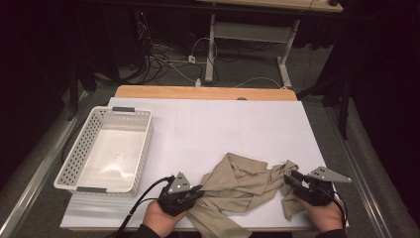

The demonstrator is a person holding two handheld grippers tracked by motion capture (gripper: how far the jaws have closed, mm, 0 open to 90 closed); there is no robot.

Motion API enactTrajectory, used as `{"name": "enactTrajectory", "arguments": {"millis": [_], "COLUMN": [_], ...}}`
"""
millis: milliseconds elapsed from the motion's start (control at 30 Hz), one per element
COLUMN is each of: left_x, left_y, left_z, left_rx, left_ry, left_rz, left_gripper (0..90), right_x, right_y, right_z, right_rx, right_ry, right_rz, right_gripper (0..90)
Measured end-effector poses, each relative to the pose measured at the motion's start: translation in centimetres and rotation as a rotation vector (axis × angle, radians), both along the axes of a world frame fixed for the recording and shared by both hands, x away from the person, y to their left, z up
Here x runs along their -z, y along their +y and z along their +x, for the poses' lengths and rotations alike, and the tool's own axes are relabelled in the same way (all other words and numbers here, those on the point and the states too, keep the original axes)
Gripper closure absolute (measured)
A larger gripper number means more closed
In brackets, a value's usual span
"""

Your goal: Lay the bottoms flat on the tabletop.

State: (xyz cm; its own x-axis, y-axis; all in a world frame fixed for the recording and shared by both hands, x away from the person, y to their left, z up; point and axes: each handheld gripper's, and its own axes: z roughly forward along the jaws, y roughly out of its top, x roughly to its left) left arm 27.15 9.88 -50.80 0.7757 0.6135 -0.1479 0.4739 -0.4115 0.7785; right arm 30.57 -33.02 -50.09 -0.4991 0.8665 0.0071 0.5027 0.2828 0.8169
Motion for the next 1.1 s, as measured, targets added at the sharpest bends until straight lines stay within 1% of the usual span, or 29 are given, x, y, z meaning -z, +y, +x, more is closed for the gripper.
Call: {"name": "enactTrajectory", "arguments": {"millis": [67, 133, 167, 200, 233, 267, 300, 333, 367, 400, 433, 500, 567, 600, 633, 700, 767, 800, 867, 967, 1100], "left_x": [0.6, 1.1, 1.2, 1.2, 1.2, 1.2, 1.2, 1.3, 1.3, 1.3, 1.3, 1.3, 1.2, 1.2, 1.2, 1.2, 1.2, 1.2, 1.2, 1.2, 1.3], "left_y": [0.8, 1.2, 1.2, 1.2, 1.2, 1.2, 1.2, 1.1, 1.1, 1.1, 1.2, 1.2, 1.0, 0.9, 0.8, 0.7, 0.5, 0.5, 0.4, 0.2, 0.2], "left_z": [-0.3, -0.5, -0.4, -0.4, -0.3, -0.2, -0.2, -0.2, -0.1, -0.1, -0.1, -0.1, 0.0, 0.0, 0.0, 0.1, 0.1, 0.1, 0.0, 0.1, 0.3], "left_rx": [-0.012, -0.019, -0.024, -0.026, -0.027, -0.028, -0.031, -0.034, -0.039, -0.040, -0.040, -0.033, -0.021, -0.016, -0.013, -0.005, 0.005, 0.009, 0.009, 0.007, 0.006], "left_ry": [0.009, 0.021, 0.027, 0.026, 0.026, 0.024, 0.024, 0.024, 0.023, 0.020, 0.011, -0.021, -0.042, -0.051, -0.057, -0.067, -0.067, -0.070, -0.075, -0.069, -0.053], "left_rz": [-0.021, -0.046, -0.055, -0.057, -0.061, -0.067, -0.069, -0.069, -0.067, -0.070, -0.080, -0.097, -0.096, -0.092, -0.083, -0.081, -0.071, -0.070, -0.059, -0.045, -0.042], "left_gripper": [76.6, 74.4, 71.8, 71.2, 68.1, 67.5, 63.2, 61.3, 58.0, 55.2, 53.3, 47.0, 46.7, 43.1, 41.3, 41.3, 41.2, 41.2, 38.0, 38.0, 38.0], "right_x": [0.2, 0.4, 0.7, 0.9, 1.0, 1.0, 1.0, 1.0, 1.0, 1.0, 1.1, 1.0, 0.7, 0.5, 0.3, 0.0, -0.2, -0.2, -0.2, 0.0, 0.4], "right_y": [0.0, -0.1, -0.1, 0.0, 0.2, 0.4, 0.6, 0.7, 0.8, 0.7, 0.7, 0.6, 0.4, 0.2, 0.0, -0.5, -1.1, -1.4, -2.0, -3.2, -4.6], "right_z": [0.1, 0.4, 0.5, 0.6, 0.6, 0.6, 0.7, 0.7, 0.6, 0.7, 0.7, 0.6, 0.1, -0.2, -0.7, -1.7, -3.0, -3.7, -5.2, -7.7, -10.6], "right_rx": [0.012, 0.017, 0.021, 0.026, 0.033, 0.038, 0.044, 0.049, 0.047, 0.031, 0.028, 0.022, 0.025, 0.028, 0.033, 0.041, 0.047, 0.049, 0.051, 0.069, 0.097], "right_ry": [0.011, 0.034, 0.056, 0.068, 0.059, 0.057, 0.051, 0.044, 0.035, 0.044, 0.041, 0.034, 0.023, 0.015, 0.011, 0.002, -0.003, 0.001, 0.007, 0.015, 0.031], "right_rz": [0.004, -0.004, -0.014, -0.030, -0.050, -0.076, -0.108, -0.137, -0.149, -0.122, -0.110, -0.105, -0.088, -0.078, -0.069, -0.060, -0.058, -0.051, -0.042, -0.023, 0.004], "right_gripper": [55.8, 51.1, 49.0, 48.6, 49.8, 53.1, 58.5, 66.7, 78.5, 81.9, 83.5, 84.8, 84.8, 84.8, 84.8, 84.7, 84.7, 84.7, 84.8, 84.7, 84.3]}}
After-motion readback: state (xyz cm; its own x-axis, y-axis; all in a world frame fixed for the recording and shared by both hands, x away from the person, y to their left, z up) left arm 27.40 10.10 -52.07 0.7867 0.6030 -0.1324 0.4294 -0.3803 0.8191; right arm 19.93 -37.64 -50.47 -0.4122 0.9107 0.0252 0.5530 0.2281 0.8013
